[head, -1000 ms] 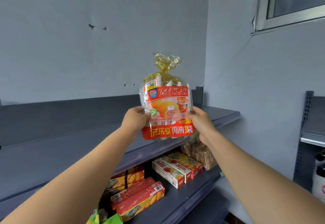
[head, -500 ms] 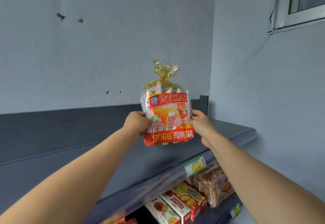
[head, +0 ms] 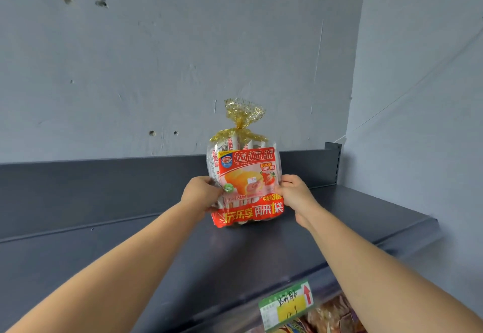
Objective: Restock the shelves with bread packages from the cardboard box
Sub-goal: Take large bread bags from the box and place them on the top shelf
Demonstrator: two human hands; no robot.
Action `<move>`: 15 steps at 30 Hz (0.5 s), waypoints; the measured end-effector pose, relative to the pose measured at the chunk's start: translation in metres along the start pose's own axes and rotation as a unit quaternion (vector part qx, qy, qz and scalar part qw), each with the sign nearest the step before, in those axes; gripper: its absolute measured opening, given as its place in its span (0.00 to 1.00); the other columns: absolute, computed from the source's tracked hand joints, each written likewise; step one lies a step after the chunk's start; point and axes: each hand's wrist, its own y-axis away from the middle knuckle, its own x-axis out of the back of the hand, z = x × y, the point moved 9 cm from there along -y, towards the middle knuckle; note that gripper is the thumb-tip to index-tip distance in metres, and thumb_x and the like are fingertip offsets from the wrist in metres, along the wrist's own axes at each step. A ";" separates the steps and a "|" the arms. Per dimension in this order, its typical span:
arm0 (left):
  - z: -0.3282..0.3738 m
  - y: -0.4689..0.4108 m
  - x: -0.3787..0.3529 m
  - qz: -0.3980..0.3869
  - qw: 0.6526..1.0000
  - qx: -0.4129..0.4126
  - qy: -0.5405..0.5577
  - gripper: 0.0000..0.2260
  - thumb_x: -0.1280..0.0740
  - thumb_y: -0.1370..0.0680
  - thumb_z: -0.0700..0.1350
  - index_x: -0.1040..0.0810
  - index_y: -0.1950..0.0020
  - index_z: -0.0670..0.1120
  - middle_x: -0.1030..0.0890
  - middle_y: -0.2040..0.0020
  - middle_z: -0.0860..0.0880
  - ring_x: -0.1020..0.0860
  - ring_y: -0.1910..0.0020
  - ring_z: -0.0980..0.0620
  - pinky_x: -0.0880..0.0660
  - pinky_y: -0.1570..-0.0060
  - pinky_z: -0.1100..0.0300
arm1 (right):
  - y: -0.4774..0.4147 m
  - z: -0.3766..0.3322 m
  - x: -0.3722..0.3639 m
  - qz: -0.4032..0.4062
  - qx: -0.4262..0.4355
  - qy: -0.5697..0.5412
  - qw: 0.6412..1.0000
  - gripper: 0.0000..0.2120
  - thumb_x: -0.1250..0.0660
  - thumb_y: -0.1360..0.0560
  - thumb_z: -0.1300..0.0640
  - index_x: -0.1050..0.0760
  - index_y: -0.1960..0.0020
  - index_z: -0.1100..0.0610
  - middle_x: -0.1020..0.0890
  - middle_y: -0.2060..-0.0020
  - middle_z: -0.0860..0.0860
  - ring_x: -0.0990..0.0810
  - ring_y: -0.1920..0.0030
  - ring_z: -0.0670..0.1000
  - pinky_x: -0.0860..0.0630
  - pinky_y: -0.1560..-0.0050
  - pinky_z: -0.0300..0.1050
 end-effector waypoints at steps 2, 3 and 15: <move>-0.003 -0.005 -0.004 0.005 1.000 0.010 0.021 0.05 0.32 0.23 0.39 0.24 0.49 0.44 0.18 0.53 0.47 0.17 0.54 0.46 0.19 0.51 0.46 | -0.013 0.003 -0.002 -0.016 -0.002 -0.001 1.000 0.17 0.32 0.23 0.57 0.32 0.36 0.57 0.20 0.50 0.49 0.19 0.49 0.51 0.20 0.51 0.48; -0.004 -0.007 -0.007 0.006 0.999 0.015 0.031 0.06 0.31 0.24 0.39 0.23 0.47 0.43 0.18 0.53 0.47 0.17 0.55 0.47 0.19 0.51 0.46 | -0.019 0.005 -0.003 -0.023 -0.003 -0.002 1.000 0.19 0.33 0.23 0.57 0.33 0.35 0.57 0.21 0.48 0.49 0.19 0.48 0.50 0.21 0.52 0.47; -0.007 -0.021 -0.028 0.030 0.998 -0.002 0.047 0.13 0.30 0.24 0.42 0.26 0.41 0.50 0.19 0.47 0.50 0.19 0.48 0.48 0.20 0.48 0.47 | -0.060 0.024 -0.015 -0.087 -0.006 0.005 0.996 0.22 0.37 0.21 0.62 0.36 0.28 0.56 0.23 0.37 0.51 0.22 0.46 0.49 0.24 0.53 0.43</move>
